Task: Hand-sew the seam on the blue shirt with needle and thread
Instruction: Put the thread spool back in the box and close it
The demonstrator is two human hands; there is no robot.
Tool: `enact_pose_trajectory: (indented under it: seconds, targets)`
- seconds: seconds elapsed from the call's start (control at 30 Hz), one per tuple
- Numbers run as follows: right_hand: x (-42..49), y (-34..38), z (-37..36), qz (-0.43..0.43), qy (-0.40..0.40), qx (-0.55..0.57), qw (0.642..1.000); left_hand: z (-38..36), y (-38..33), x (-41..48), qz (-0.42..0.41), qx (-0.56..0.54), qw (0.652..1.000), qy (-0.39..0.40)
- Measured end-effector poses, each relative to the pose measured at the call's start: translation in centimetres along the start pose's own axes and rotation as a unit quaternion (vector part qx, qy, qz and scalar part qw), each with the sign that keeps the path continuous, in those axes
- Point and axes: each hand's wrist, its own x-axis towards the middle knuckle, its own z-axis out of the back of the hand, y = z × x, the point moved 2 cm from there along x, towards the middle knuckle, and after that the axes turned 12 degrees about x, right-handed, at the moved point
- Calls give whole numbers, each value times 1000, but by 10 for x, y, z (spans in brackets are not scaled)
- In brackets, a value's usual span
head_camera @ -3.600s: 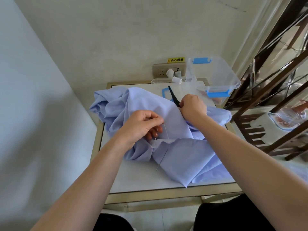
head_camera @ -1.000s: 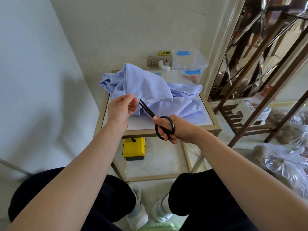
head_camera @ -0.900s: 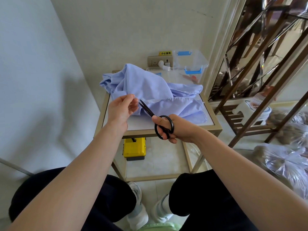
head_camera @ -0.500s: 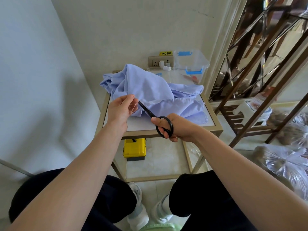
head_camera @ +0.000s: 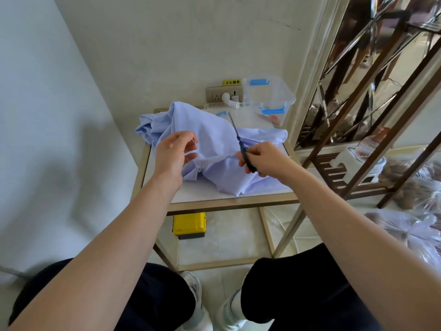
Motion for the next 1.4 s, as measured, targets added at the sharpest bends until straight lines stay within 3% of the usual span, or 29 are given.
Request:
enact_pose_trajectory:
  seconds: [0.07,0.17,0.33,0.43,0.53,0.6,0.7,0.83,0.97,1.1,1.2,1.4]
  targets:
    - [13,-5,-6,33,-61,-136,988,-2,-2,0,3,-4,1000,11]
    - [20,-3,-14,62,-137,-142,979,-3,-6,-3,-3,-16,999,43]
    - [31,-7,-25,67,-103,-243,962,-7,-10,-5,-13,-26,996,81]
    - [23,8,-30,135,-57,-98,984,-12,-14,-4,-11,-24,995,98]
    - [11,22,-38,77,120,125,982,-19,-18,-4,-12,-52,992,114]
    - [6,21,-38,48,170,158,972,-20,-22,-1,-2,-92,992,91]
    - [7,9,-32,43,159,130,978,-16,-24,7,12,-159,986,49]
    - [11,2,-22,54,120,181,975,-16,-25,12,25,-172,984,29]
    - [15,8,-20,84,77,203,973,-25,-26,12,27,-95,990,98]
    - [23,17,-21,94,115,210,966,-35,-37,17,-15,-46,989,143]
    - [30,17,-17,79,130,213,965,-36,-46,29,-19,-57,990,127]
    - [50,19,1,48,70,220,972,-39,-43,60,19,-82,995,51]
